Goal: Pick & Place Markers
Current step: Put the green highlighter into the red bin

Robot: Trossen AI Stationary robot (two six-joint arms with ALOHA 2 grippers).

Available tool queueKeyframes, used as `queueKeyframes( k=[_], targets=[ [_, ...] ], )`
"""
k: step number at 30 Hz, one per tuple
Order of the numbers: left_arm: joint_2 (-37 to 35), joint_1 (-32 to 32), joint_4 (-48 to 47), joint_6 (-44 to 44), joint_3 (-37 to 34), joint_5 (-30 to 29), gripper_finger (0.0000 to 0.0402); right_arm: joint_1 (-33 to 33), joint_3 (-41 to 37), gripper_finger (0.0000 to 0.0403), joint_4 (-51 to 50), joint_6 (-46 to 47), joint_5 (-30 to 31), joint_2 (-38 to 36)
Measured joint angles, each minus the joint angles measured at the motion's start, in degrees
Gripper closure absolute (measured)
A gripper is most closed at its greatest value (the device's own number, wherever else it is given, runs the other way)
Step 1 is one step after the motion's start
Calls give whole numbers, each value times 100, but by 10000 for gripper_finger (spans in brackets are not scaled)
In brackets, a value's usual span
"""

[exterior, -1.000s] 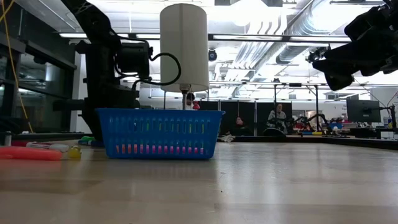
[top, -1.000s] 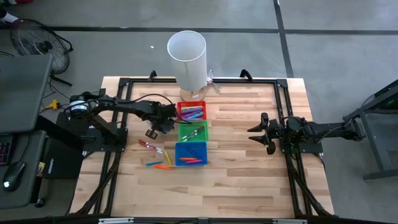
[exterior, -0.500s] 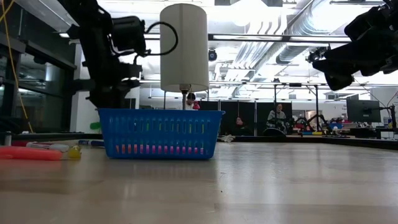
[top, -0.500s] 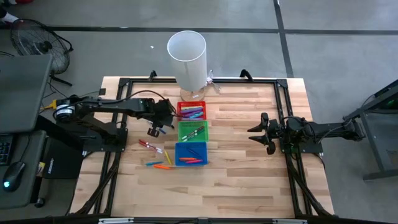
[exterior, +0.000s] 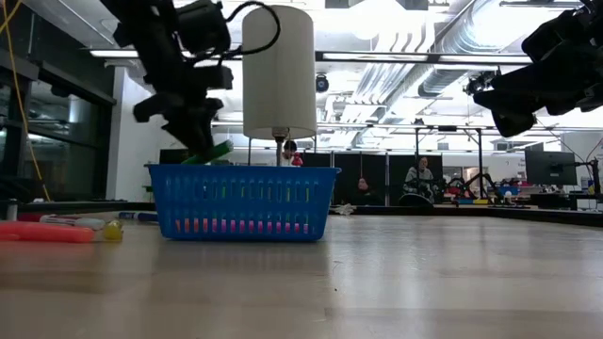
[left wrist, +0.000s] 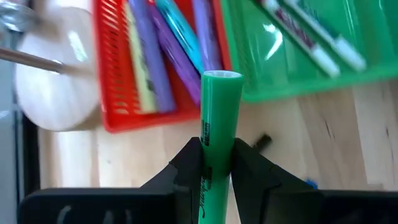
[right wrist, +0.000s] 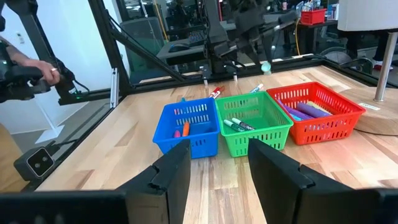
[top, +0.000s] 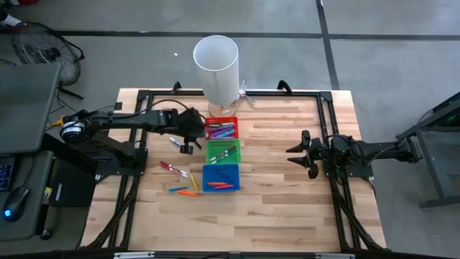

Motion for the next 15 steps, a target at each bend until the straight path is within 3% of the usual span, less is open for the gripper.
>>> queueKeyframes(
  k=[15],
  targets=[
    [627, -374, 548, -569, 523, -860, 343, 1, 1, 253, 1, 1, -1, 0]
  ],
)
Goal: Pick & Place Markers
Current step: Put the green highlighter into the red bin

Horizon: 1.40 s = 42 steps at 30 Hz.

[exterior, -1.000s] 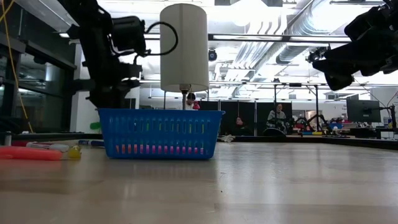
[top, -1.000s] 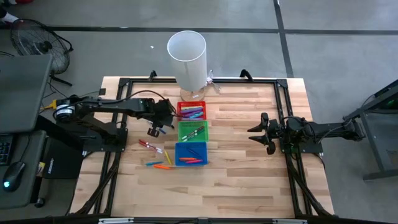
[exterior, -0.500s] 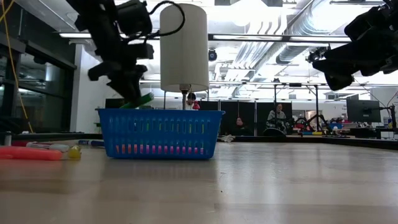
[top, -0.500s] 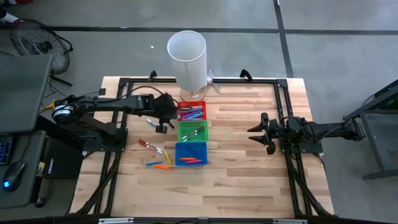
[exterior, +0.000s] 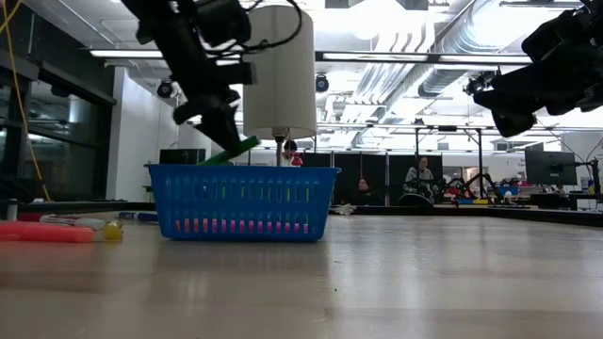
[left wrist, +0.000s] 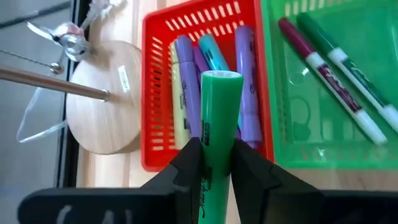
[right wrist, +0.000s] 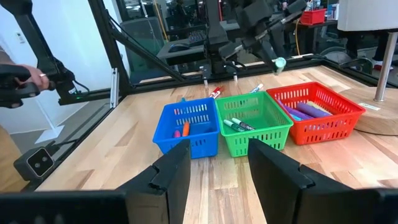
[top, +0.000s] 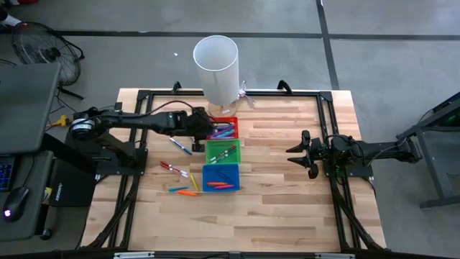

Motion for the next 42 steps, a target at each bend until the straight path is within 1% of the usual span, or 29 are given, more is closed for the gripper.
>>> queueKeyframes(
  k=[5, 11, 14, 16, 18, 25, 28, 37, 42],
  targets=[
    [381, -111, 25, -307, 441, -470, 343, -2, -1, 253, 0, 1, 3, 0],
    [976, -196, -88, -420, 1077, -1052, 343, -2, -1, 253, 0, 7, 1, 0],
    [1241, -203, -417, -654, 1399, -1267, 343, 0, -1, 253, 0, 0, 3, 0],
    [1484, -202, -500, -746, 1642, -1322, 343, 0, -1, 253, 0, 6, 3, 0],
    [1659, -201, -786, -811, 1819, -1410, 343, 0, -1, 253, -1, -1, 3, 0],
    [2156, -203, -970, -836, 2275, -1419, 343, 0, -1, 253, 0, 6, 3, 0],
    [2328, -232, -1224, -893, 2417, -1413, 343, 0, -1, 253, 0, 2, 3, 0],
    [2395, -274, -1329, -948, 2503, -1291, 343, -1, -1, 253, 0, 0, 3, 0],
    [2395, -271, -1352, -950, 2503, -1291, 318, 0, -1, 253, 0, 3, 3, 0]
  ],
)
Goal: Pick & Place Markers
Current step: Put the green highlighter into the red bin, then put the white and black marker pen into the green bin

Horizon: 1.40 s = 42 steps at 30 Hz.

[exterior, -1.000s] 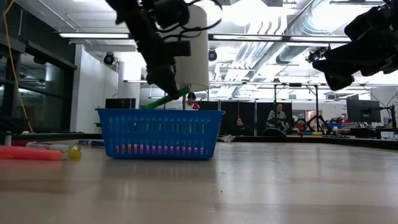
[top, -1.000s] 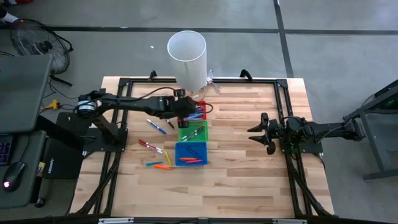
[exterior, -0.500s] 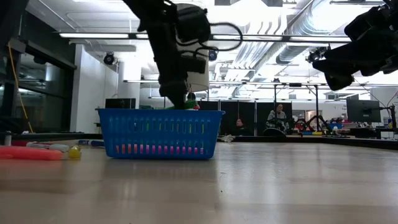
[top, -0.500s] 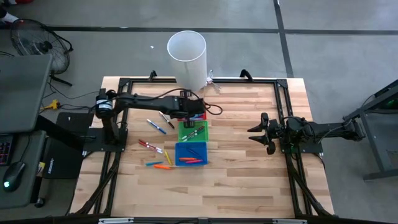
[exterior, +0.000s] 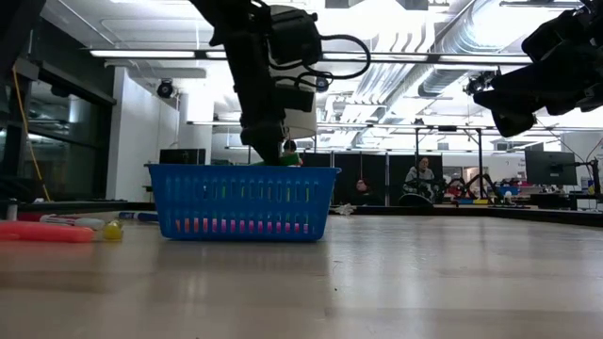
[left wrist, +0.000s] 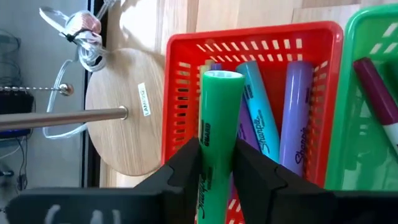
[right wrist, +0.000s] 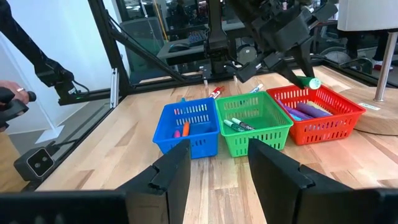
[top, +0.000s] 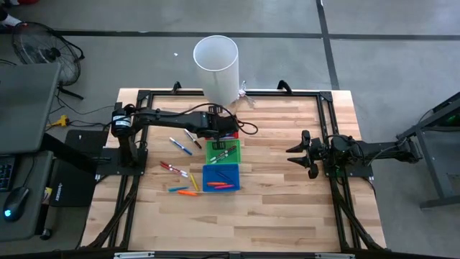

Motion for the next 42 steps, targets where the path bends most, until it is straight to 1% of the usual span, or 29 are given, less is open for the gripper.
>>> queueKeyframes(
  k=[2, 5, 8, 15, 24, 29, 31, 35, 37, 39, 42],
  targets=[
    [0, -2, 0, 2, 0, 10, 305, 0, 0, 253, 0, -2, 0, 0],
    [0, 0, 0, 0, 0, 194, 296, -1, 0, 253, 0, 2, 0, 0],
    [0, -2, 1, -2, 0, 310, 294, -2, 0, 253, 0, -4, 0, 0],
    [-2, -4, -43, -2, -2, 319, 292, -1, 0, 253, 0, -7, 0, 0],
    [-2, -142, -490, -280, -7, 354, 291, 0, 0, 253, 0, -6, -2, 0],
    [-10, -298, -573, -268, -7, 677, 291, -2, 0, 253, 0, -5, 0, 0],
    [-80, -347, -652, -251, -17, 829, 291, 0, 0, 253, 0, -1, -2, 0],
    [-135, -385, -735, -249, -13, 929, 291, -2, 2, 253, 0, 0, 0, 0],
    [-304, -382, -846, -241, -107, 931, 291, 0, 0, 253, 0, -4, 0, 0],
    [-477, -382, -686, -233, -210, 929, 291, 0, 0, 253, 0, -1, -2, 1],
    [-747, -382, -814, -225, -524, 936, 291, 0, 0, 253, 0, -4, -2, 0]
  ],
)
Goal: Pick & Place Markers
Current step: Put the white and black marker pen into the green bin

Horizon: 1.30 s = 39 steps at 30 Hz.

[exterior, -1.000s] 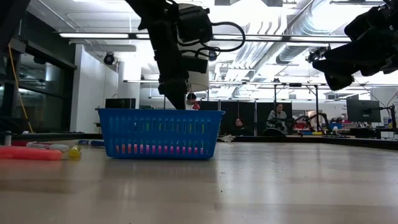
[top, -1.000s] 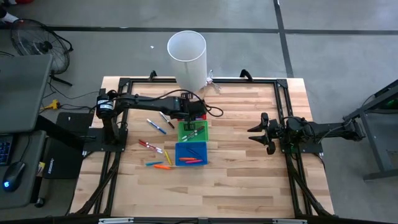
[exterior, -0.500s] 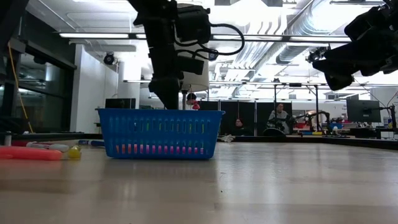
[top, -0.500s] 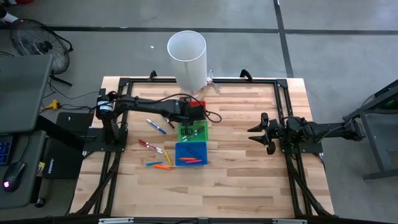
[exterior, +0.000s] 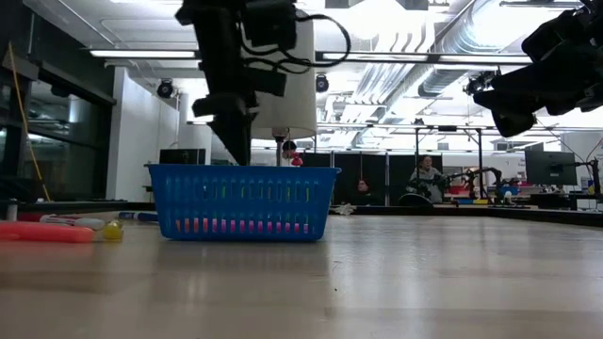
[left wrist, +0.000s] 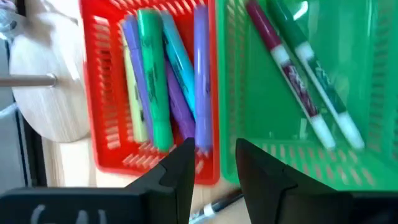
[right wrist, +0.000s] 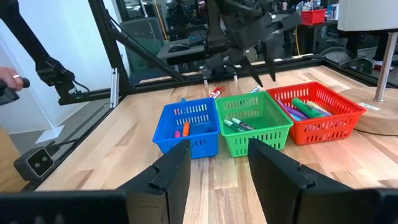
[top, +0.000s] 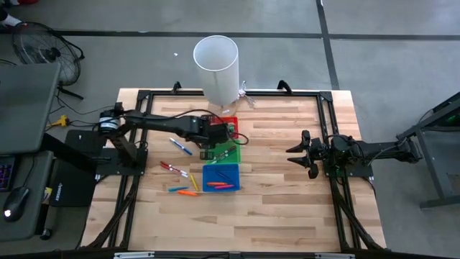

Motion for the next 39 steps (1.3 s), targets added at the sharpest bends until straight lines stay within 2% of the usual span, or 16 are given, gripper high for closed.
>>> queueKeyframes(
  k=[7, 13, 20, 23, 29, 39],
  targets=[
    [-778, 0, 80, 459, -787, -1, 291, 0, 0, 253, 4, 5, 1, -1],
    [-1447, 13, 331, 1191, -1581, 52, 291, 0, 0, 253, 14, 0, 0, -2],
    [-2065, 101, 774, 2312, -2584, 1129, 291, -1, 0, 253, 25, 4, 0, -4],
    [-2161, 244, 1034, 2511, -2882, 1410, 291, -1, 0, 253, 26, 0, -1, 9],
    [-2149, 601, 1393, 2559, -3038, 1466, 291, -1, 0, 253, 31, 7, -2, 8],
    [-2133, 1205, 1319, 3698, -3039, 1541, 291, -2, 0, 253, 35, 4, -2, 35]
  ],
)
